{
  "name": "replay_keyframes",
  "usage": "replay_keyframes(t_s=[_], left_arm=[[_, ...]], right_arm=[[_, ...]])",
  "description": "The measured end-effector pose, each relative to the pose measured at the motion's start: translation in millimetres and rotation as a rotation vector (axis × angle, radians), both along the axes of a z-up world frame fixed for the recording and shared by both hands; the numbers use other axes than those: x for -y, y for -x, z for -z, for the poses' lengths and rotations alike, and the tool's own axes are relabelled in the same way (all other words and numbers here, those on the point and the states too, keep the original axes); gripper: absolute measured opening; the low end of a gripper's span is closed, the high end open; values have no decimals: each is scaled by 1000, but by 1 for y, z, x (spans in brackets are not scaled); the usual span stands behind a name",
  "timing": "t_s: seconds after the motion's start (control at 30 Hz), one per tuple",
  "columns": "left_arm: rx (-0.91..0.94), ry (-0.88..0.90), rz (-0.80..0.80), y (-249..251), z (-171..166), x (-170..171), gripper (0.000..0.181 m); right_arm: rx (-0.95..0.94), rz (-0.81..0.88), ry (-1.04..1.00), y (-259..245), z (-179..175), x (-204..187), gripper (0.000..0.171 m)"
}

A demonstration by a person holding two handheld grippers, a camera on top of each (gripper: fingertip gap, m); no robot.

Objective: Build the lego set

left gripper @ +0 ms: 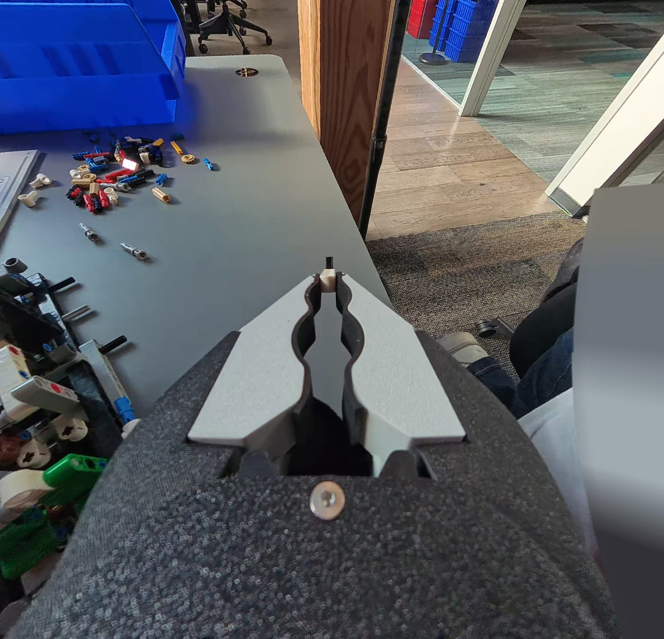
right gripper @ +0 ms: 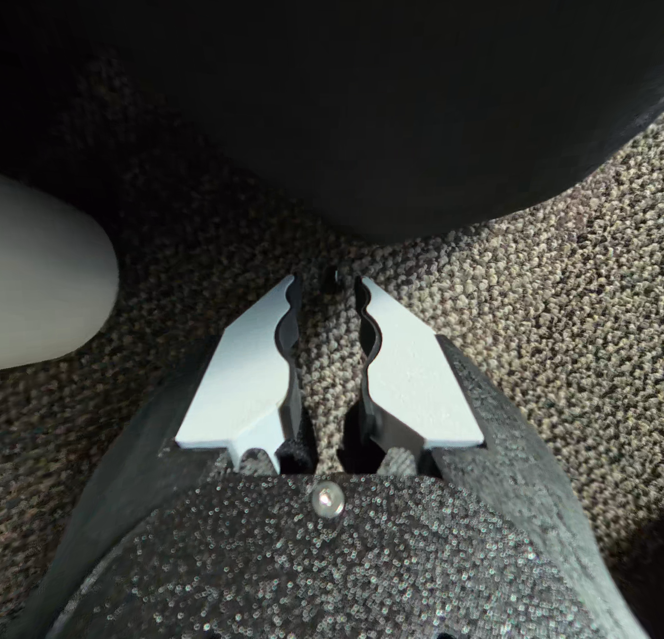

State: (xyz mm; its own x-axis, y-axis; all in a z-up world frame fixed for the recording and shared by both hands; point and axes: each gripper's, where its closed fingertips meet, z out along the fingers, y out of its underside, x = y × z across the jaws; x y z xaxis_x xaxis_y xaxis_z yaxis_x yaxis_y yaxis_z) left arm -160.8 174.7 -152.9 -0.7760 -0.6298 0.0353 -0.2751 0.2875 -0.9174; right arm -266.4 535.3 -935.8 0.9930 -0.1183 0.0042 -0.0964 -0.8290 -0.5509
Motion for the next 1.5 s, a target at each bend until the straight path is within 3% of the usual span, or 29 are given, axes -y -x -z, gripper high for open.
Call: replay_keyframes(t_s=[0.23, 0.53, 0.67, 0.87, 1.0, 1.13, 1.2, 1.33, 1.5], left_arm=[[0, -12, 4, 0, 1, 1, 6], [-3, -9, 13, 2, 2, 2, 6], [-1, 5, 9, 1, 0, 1, 6], [-19, 78, -9, -2, -7, -5, 6], [-22, 97, -14, -3, -9, -7, 6], [-24, 132, -26, -4, -13, -10, 6], [-40, 157, -32, -6, -14, -12, 6], [-52, 194, -48, -8, -17, -16, 6], [-52, 178, -60, -10, -15, -16, 6]], right_arm=[[-48, -39, 13, 2, 5, 0, 6], [-156, -115, -80, 20, -4, 17, 5], [-95, -337, -170, 37, -29, 25, 4], [72, -890, -216, 84, -99, 57, 4], [71, -1177, -291, 125, -195, 109, 4], [-67, -1271, -487, 159, -359, 203, 3], [-122, -1238, -606, 160, -454, 249, 3], [-1, -1208, -785, 132, -622, 320, 4], [91, -1056, -852, 87, -754, 404, 4]])
